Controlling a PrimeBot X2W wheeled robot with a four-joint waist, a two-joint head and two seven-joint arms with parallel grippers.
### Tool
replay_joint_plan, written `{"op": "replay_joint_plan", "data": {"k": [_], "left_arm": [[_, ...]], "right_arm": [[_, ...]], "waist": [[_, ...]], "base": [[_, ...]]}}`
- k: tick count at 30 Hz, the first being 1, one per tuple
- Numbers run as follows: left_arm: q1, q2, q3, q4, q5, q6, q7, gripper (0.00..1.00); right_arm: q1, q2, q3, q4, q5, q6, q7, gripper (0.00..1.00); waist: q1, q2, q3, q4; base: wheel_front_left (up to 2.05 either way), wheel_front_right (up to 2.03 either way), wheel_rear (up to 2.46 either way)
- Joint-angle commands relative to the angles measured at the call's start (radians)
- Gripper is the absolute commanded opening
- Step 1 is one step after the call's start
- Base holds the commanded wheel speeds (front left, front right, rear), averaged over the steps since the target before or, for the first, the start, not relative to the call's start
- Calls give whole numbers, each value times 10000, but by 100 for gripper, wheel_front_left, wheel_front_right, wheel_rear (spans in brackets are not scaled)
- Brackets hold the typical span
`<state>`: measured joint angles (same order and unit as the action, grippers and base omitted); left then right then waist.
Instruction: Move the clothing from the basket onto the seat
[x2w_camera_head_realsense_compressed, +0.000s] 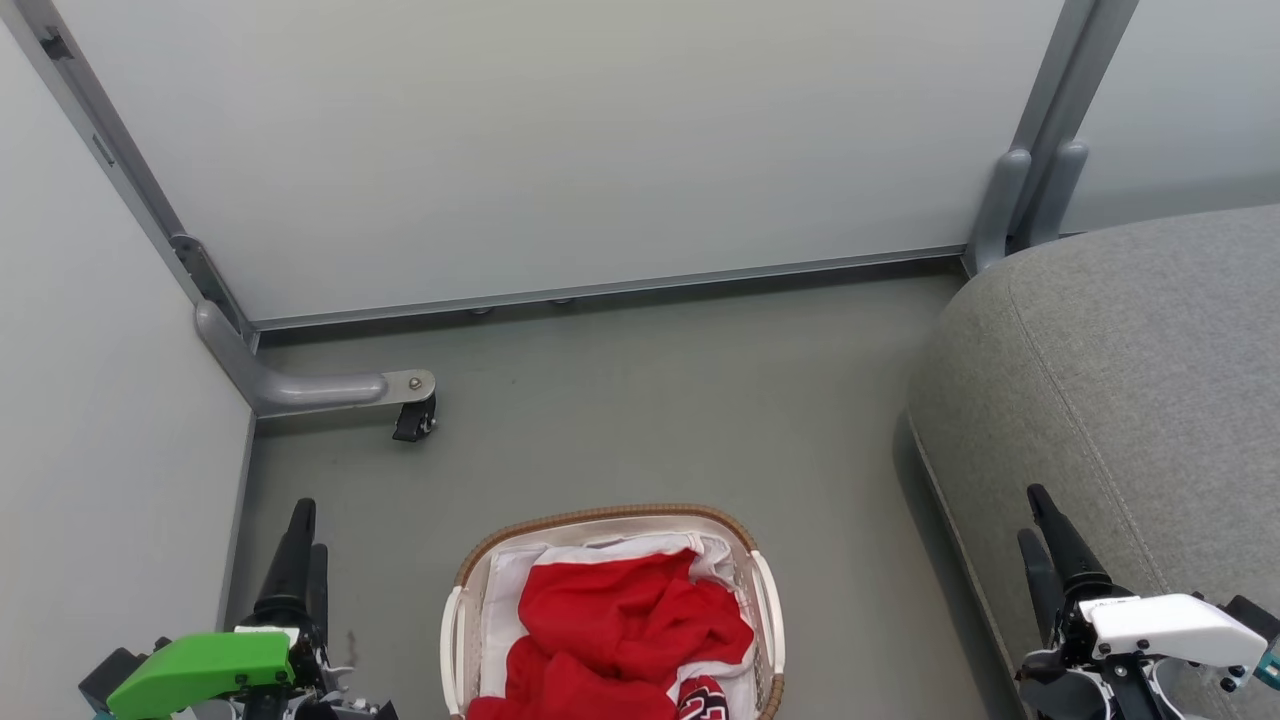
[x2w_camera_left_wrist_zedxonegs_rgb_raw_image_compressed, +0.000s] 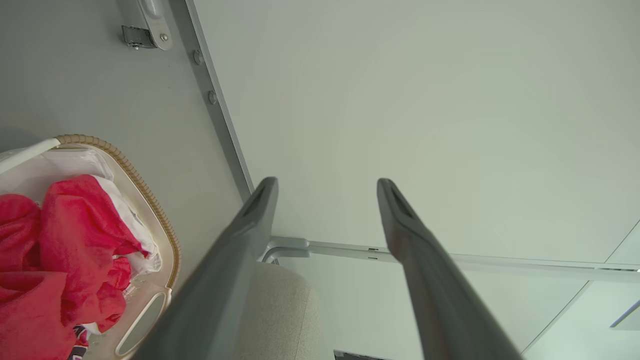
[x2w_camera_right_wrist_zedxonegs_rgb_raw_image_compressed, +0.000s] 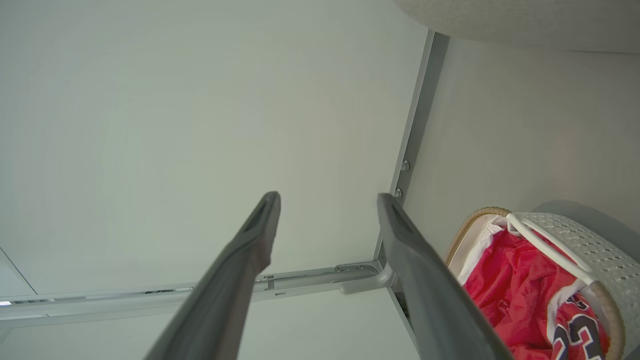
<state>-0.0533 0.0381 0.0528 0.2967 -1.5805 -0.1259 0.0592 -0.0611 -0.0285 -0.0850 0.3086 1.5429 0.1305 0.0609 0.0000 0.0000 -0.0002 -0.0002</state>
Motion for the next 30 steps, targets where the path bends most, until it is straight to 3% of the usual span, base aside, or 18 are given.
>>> {"op": "replay_joint_plan", "data": {"k": [1, 13, 30], "left_arm": [[-68, 40, -103, -190, 227, -11, -118, 100], [-101, 58, -352, -467, 1948, -19, -632, 100], [-212, 82, -703, -998, 5625, 262, -1258, 100]], "right_arm": [[-58, -86, 3, -106, -285, 0, -119, 100], [-48, -115, -92, -507, -2607, 1, -637, 100], [-71, -150, -6, -1253, -6178, 1, -1268, 100]], "waist": [[0, 0, -2, 1], [0, 0, -15, 13], [0, 0, 76, 51]], "base": [[0, 0, 0], [0, 0, 0], [0, 0, 0]]}}
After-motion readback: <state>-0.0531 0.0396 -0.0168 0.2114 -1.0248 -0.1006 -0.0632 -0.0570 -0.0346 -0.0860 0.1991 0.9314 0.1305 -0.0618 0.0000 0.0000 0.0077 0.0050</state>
